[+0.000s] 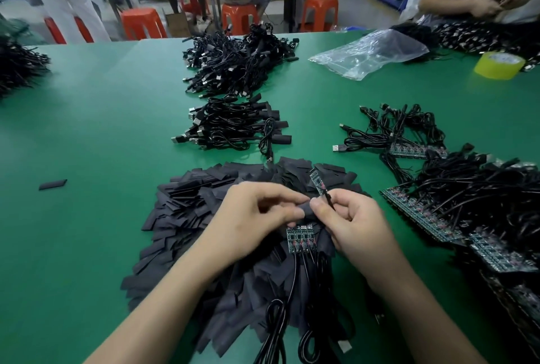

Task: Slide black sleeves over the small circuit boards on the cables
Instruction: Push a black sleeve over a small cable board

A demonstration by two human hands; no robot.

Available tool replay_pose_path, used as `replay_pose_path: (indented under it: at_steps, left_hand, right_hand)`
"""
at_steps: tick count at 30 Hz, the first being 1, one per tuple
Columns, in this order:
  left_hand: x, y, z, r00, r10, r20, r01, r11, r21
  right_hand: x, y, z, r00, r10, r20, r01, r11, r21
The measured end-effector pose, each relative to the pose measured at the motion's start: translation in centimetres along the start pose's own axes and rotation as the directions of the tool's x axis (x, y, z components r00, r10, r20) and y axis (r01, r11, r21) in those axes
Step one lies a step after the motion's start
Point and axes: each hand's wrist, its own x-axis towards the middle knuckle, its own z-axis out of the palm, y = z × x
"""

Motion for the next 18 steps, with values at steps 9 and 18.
replay_pose_path:
  at_steps: [9,18]
  left_hand:
    - [-4.0,-0.8,-0.6,0.904,0.366,-0.222,-0.234,0.857,0.459]
    - [-4.8,-2.3,-2.0,0.858,0.361,-0.365,-0.198,0.889,0.413]
  right_hand:
    - [-1.4,-1.2,2.3,0.999,0.007,0.032,-0.008,1.000,0.014]
    - [-1.8,-2.7,1.8,0.988,-0.051,0.146,0.082,0.974,-0.211]
